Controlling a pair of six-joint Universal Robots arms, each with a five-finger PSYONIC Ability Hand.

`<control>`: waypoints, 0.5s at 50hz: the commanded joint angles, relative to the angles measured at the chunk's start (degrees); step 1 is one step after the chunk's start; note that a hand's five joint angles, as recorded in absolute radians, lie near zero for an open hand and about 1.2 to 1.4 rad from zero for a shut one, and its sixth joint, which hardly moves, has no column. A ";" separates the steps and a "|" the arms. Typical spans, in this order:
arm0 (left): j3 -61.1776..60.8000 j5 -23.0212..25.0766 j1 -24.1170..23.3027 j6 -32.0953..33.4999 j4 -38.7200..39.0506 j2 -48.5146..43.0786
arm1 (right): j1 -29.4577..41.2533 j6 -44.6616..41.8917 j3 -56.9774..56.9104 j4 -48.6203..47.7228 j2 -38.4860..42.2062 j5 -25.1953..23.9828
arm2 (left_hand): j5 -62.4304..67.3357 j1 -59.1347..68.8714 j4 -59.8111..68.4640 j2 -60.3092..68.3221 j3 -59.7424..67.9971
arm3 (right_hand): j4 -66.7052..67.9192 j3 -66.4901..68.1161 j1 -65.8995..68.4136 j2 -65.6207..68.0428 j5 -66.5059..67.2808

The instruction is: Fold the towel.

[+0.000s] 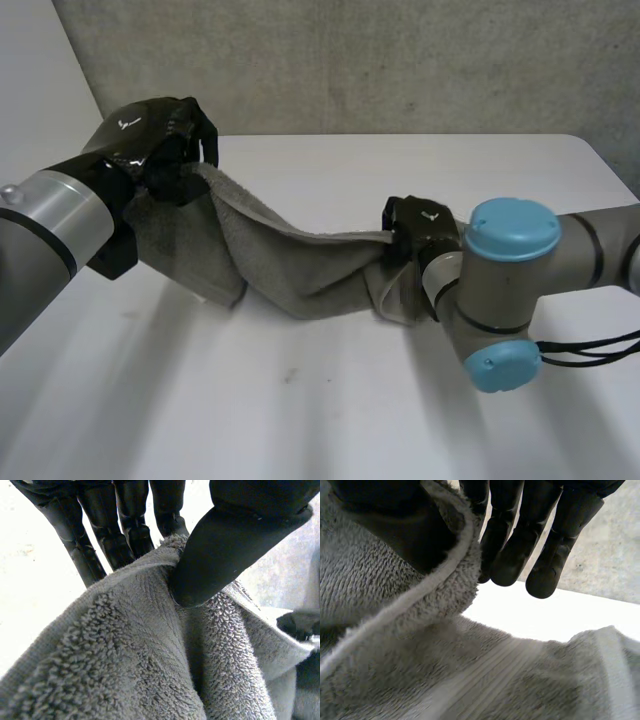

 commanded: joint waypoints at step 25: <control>-6.73 0.49 3.04 4.47 -0.83 -8.38 | -6.84 -40.02 -3.63 44.77 -24.74 -7.18 | 11.07 11.77 10.24 10.23 10.31 | 3.18 3.37 3.10 3.95 3.05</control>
